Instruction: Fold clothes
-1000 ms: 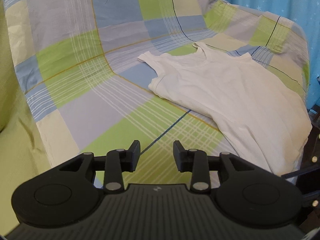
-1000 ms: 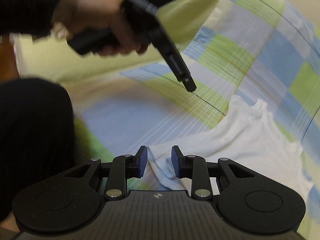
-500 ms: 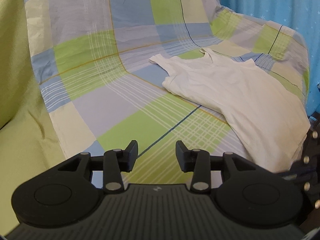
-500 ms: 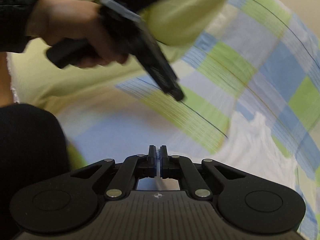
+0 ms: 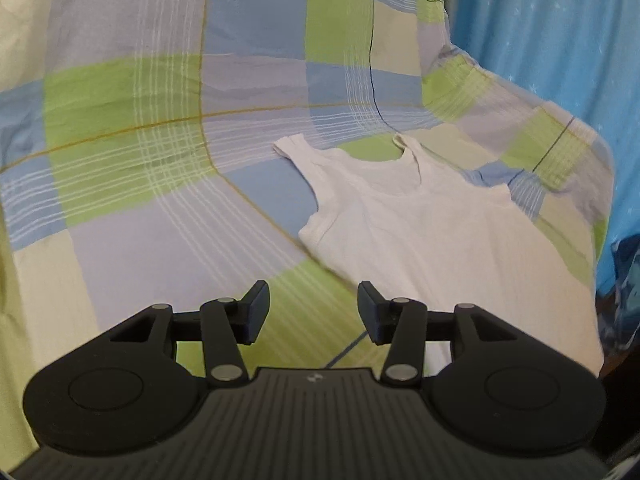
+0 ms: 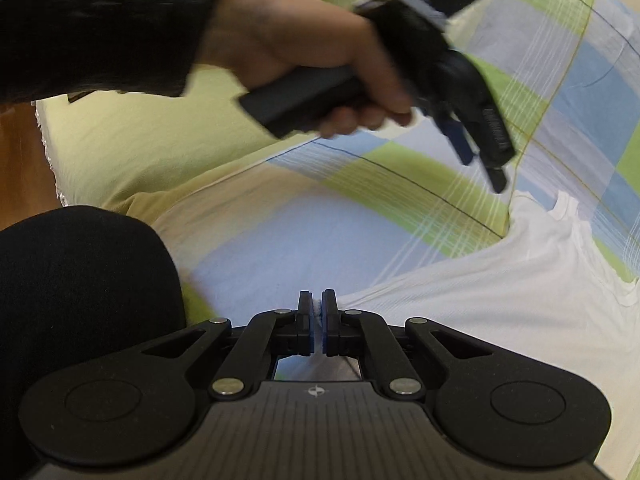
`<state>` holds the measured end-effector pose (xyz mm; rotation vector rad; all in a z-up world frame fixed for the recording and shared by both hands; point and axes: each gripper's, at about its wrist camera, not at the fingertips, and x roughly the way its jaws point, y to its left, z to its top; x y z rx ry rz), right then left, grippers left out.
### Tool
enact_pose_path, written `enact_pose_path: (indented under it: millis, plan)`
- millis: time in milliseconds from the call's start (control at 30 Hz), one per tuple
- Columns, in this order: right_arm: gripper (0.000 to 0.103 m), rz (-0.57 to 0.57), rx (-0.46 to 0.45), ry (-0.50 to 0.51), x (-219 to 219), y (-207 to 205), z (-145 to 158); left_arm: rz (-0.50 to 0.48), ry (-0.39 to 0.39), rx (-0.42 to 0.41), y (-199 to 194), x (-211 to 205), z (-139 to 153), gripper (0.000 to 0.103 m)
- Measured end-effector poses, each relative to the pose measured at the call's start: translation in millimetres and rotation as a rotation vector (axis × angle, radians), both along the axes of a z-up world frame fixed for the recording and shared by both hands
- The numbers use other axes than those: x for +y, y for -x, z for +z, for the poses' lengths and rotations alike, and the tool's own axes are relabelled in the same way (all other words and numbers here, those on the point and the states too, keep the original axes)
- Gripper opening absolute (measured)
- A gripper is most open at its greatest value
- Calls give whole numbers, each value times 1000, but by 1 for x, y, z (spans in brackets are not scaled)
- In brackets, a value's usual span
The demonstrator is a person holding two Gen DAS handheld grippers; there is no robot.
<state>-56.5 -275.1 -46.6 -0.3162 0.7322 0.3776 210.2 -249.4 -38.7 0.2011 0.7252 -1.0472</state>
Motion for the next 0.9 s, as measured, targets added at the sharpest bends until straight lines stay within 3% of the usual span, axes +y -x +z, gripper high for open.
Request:
enact_pose_path:
  millis: [133, 167, 200, 267, 367, 567, 600, 667, 733, 767, 800, 900]
  plan:
    - [4, 0, -9, -19, -4, 3, -2, -1, 8, 139, -29, -34, -18, 38]
    - [4, -5, -7, -29, -5, 3, -2, -6, 2, 146, -33, -40, -20, 31]
    - [3, -11, -4, -40, -6, 3, -2, -11, -6, 131, -35, -44, -21, 7]
    - [3, -19, -20, -73, -7, 5, 1, -15, -24, 73, -39, -48, -13, 3]
    - [0, 28, -30, -128, 3, 1, 8, -35, -64, -46, -41, -51, 3, 3]
    - [0, 16, -25, -148, 3, 0, 10, -28, -193, -113, -31, -48, -6, 9]
    - [0, -5, -30, -155, -3, 4, 13, -22, -194, -111, -29, -43, -6, 15]
    - [1, -59, -40, -158, -17, 15, 19, -4, -207, -124, -22, -32, -5, 23]
    - [2, -149, -52, -154, -41, 29, 24, 3, -206, -146, -11, -24, 1, 24]
    - [8, -206, -56, -155, -54, 38, 24, -5, -195, -150, -3, -20, 5, 25]
    - [14, -266, -58, -157, -68, 49, 24, -15, -183, -155, 7, -17, 10, 28]
    - [16, -483, -62, -167, -114, 82, 20, -101, -164, -214, 48, -14, 21, 36]
